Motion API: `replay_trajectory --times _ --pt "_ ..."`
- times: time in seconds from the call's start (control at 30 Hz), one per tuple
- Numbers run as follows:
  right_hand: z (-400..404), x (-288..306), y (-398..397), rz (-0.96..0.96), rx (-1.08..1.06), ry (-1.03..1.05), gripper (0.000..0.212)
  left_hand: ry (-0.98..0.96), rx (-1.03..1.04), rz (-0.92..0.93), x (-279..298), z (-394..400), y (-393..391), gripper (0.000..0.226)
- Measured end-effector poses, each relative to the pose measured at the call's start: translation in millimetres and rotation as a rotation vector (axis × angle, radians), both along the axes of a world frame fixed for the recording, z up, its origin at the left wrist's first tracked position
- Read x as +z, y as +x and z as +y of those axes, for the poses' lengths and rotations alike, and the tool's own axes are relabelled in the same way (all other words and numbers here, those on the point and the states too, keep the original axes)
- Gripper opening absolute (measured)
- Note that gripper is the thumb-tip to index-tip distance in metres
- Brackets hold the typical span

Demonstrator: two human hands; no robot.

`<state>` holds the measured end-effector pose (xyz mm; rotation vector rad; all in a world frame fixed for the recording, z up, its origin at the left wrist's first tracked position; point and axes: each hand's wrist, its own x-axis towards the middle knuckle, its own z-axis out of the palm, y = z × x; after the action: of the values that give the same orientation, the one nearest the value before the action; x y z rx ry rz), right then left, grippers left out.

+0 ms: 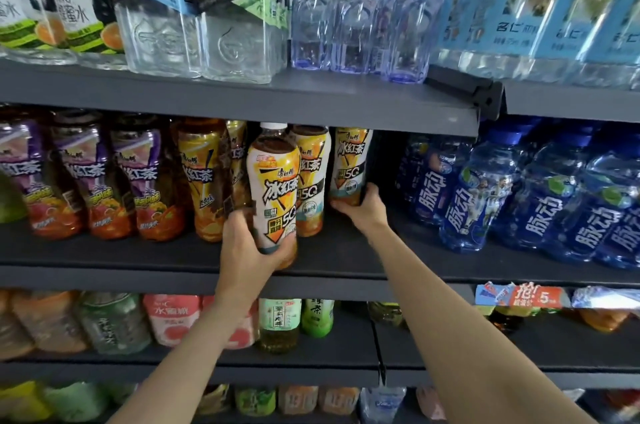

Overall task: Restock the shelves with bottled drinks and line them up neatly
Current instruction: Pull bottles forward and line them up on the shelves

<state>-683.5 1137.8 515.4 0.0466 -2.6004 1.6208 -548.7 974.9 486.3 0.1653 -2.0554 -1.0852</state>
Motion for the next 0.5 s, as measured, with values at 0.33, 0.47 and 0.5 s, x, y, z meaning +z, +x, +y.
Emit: replay_trajectory --times 0.33,0.47,0.5 --pt "0 -21 2 0.200 -0.263 0.081 0.063 -0.100 0.011 -0.033 -5 -16 -10 0.057" --pt "26 -19 11 0.191 -0.326 0.108 0.064 -0.135 0.014 -0.013 -6 -17 -10 0.058" --pt "30 -18 13 0.187 -0.330 0.114 0.064 -0.136 0.013 -0.009 -6 -17 -10 0.057"
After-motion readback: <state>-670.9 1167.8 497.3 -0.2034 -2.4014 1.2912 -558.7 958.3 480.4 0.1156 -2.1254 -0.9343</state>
